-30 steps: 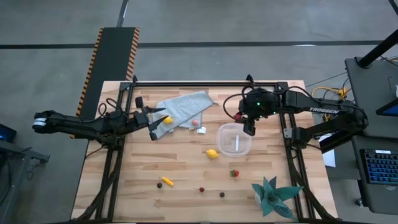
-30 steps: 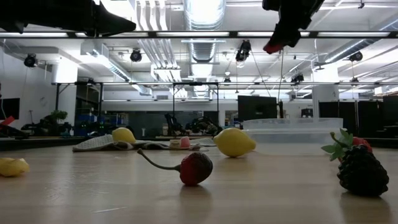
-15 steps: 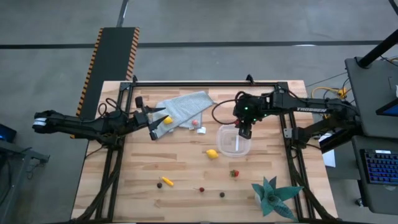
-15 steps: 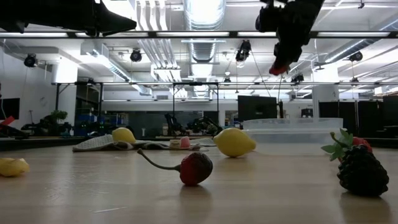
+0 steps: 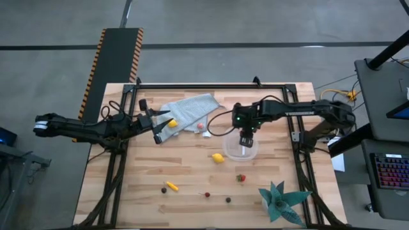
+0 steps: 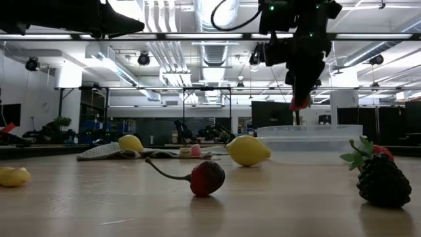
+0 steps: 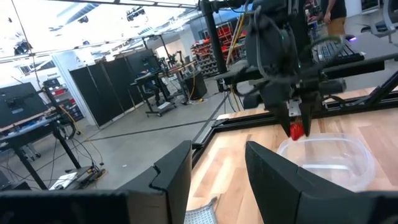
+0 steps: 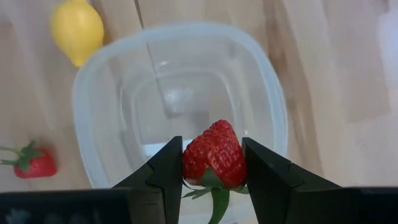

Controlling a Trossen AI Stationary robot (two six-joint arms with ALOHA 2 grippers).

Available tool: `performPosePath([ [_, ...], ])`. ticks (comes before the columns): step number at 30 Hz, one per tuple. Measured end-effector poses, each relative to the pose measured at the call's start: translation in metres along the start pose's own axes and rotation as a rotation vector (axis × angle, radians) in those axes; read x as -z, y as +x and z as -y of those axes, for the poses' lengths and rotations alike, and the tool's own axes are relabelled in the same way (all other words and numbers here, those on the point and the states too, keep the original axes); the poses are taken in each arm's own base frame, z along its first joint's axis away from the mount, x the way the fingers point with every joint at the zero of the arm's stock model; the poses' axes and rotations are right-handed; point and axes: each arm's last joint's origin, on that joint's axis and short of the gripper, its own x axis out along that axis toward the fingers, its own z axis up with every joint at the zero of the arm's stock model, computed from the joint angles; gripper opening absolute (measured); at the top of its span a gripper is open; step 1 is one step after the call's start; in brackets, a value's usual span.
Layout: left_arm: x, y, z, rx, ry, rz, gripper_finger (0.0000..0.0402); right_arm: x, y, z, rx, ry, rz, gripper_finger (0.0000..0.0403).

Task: Pick and placing Produce into tupperware
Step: Put the top strawberry into the transparent container

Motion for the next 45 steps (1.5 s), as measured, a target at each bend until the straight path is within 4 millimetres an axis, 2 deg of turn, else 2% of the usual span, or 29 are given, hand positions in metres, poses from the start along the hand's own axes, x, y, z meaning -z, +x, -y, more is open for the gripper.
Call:
performPosePath([
  [12, 0.001, 0.000, 0.000, 0.000, 0.001, -0.001, 0.0137, 0.000, 0.041, 0.000, 0.016, -0.003, -0.154, 0.0131],
  [17, 0.001, 0.000, 0.000, 0.000, 0.000, -0.001, 0.0137, 0.003, 0.051, 0.000, 0.018, -0.005, -0.182, 0.0131],
  [28, 0.001, 0.000, 0.000, 0.000, 0.001, -0.001, 0.0137, 0.002, 0.068, 0.000, 0.019, -0.014, -0.202, 0.0131],
  [34, 0.001, 0.000, 0.000, 0.001, 0.001, -0.002, 0.0137, 0.003, 0.069, 0.000, 0.020, -0.014, -0.206, 0.0131],
  [40, 0.001, 0.000, 0.000, 0.000, 0.001, -0.002, 0.0137, 0.006, 0.072, 0.001, 0.023, 0.005, -0.218, 0.0155],
  [45, 0.001, 0.000, 0.000, 0.001, 0.001, -0.003, 0.0137, 0.008, 0.073, 0.001, 0.023, 0.007, -0.220, 0.0152],
])
